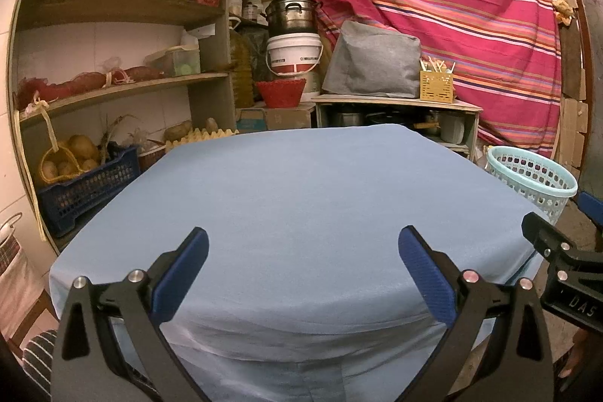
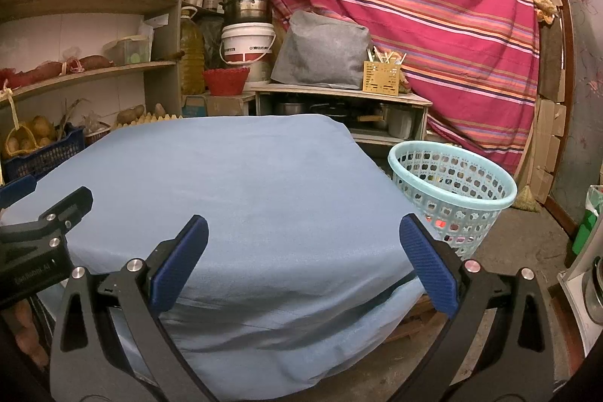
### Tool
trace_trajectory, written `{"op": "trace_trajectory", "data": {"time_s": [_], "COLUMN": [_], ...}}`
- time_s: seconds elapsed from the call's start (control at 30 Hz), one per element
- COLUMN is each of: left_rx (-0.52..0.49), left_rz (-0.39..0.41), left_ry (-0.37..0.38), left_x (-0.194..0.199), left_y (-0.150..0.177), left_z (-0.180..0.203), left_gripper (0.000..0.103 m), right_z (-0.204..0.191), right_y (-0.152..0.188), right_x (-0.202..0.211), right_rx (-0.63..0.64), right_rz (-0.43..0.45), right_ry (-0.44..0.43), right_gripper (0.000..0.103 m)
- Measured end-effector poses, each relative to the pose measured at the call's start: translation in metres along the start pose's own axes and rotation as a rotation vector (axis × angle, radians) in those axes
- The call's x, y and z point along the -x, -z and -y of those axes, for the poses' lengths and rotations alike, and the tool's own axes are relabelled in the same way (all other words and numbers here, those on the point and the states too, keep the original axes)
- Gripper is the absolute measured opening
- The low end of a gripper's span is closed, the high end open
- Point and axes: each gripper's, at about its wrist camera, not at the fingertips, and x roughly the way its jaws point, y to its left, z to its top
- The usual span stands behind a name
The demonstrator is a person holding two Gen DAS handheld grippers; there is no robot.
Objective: Collect trash
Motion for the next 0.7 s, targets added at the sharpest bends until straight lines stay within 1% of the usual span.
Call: {"op": "trace_trajectory", "data": {"time_s": [0.7], "left_rx": [-0.002], "left_rz": [0.001], "left_ry": [0.001], "left_x": [-0.0004], "left_y": [0.0003], "left_z": [-0.0027], "left_gripper": [0.098], "right_z": [-0.0015], "right_y": [0.0020], "right_x": [-0.0031], "right_rx": [0.002], "right_rz": [-0.005], "right_ry": [-0.001], "right_gripper": [0.099]}}
